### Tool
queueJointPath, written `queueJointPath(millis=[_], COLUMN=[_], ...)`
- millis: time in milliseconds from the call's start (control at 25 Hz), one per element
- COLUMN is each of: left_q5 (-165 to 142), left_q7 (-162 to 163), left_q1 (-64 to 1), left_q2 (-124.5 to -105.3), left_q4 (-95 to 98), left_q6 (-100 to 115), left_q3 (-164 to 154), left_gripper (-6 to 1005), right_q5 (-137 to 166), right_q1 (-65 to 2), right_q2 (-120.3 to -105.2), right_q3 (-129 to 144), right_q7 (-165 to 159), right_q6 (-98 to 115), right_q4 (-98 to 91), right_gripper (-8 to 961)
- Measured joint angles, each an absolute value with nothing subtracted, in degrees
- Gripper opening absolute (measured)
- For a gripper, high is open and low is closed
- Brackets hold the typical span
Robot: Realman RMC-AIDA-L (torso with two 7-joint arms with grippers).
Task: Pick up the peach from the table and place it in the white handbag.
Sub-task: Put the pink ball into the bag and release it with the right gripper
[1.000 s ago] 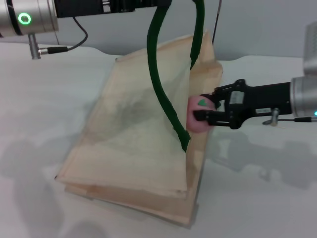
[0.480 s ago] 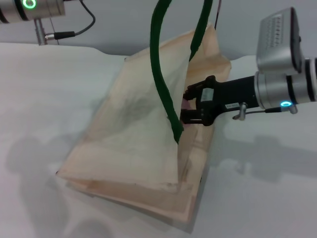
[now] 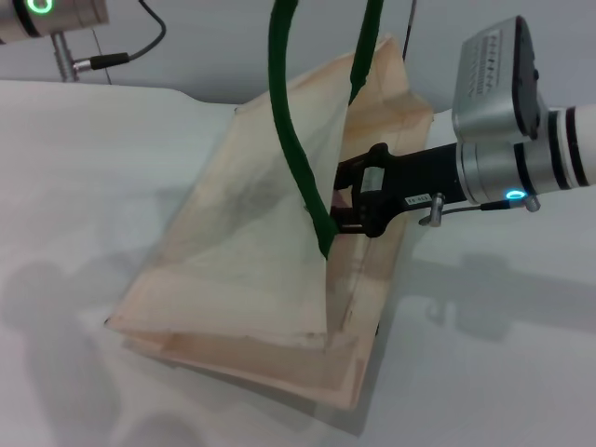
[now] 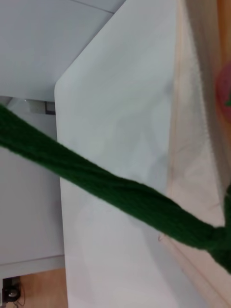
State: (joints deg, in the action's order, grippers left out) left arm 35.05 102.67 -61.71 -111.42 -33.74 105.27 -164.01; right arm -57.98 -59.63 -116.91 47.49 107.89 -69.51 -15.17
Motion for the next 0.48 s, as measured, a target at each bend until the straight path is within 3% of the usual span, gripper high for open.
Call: queueJointPath(millis=[120, 480], left_q5=[35.7, 36.0], left_q7=[102.7, 102.7], left_q1=[-61.0, -60.1], left_q2=[-111.33, -111.22], left_q4=[-33.7, -33.8], left_q6=[105.2, 105.0], left_q3=[-164.0, -164.0], left_gripper=[109, 108], right_q5=[-58.0, -59.3], right_q1=[-59.7, -58.8], right_q2=[-116.88, -116.42], right_q3=[47.5, 47.2], right_q7=[107.5, 107.6], right_q6=[-70.0, -75.0], right_q4=[-15.1, -17.0], right_gripper=[409, 657])
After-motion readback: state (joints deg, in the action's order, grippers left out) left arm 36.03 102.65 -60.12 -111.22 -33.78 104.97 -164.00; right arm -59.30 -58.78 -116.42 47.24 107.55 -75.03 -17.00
